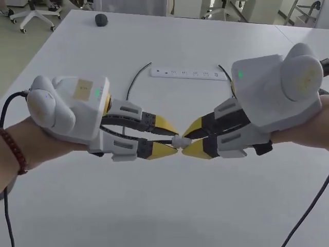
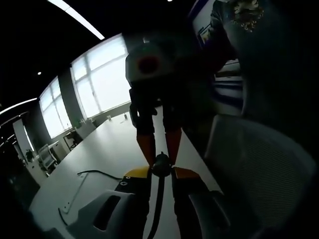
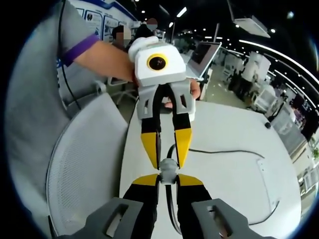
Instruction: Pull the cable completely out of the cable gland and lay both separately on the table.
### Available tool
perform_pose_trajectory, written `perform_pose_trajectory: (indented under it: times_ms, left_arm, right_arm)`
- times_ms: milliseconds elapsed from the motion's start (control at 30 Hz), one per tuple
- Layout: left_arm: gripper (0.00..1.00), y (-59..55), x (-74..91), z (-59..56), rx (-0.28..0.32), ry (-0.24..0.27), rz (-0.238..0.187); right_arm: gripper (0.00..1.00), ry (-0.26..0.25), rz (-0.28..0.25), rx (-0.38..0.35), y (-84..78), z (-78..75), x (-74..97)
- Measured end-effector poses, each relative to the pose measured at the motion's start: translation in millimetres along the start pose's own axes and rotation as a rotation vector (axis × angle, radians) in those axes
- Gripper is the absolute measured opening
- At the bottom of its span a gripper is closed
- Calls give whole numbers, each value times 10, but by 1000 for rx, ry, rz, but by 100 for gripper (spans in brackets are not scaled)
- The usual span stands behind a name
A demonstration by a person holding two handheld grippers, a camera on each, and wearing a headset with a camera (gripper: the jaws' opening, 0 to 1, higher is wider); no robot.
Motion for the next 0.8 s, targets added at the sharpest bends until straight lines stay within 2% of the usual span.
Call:
perform_pose_trajectory:
  times_ms: [100,233,400,500,800]
  left_arm:
    - [17,64,18,3,6,-8,-40]
    - [17,79,17,19,0,-5,-46]
    - [17,118,34,13,10,-9,-75]
    - [17,122,24,6,6,-12,-74]
    - [17,158,61,2,39,-22,-103]
  right_arm:
    - [8,9,-15,-17,-2,-21,4]
    - [8,14,-35,-39,7,-30,29]
    - [8,27,-67,-58,35,-5,69]
    - [8,35,-75,-66,35,10,73]
    - [8,57,-121,-111,79,25,105]
Point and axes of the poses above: the centre of the closed fingertips' face, and the gripper's own axes: x roughly backward along the fingers, z roughly to its left, y roughly out of its top, the point moved 4 cm from there along x, roughly backward along the fingers, and after that the axes turned 2 degrees about z, right-handed, at the moved point
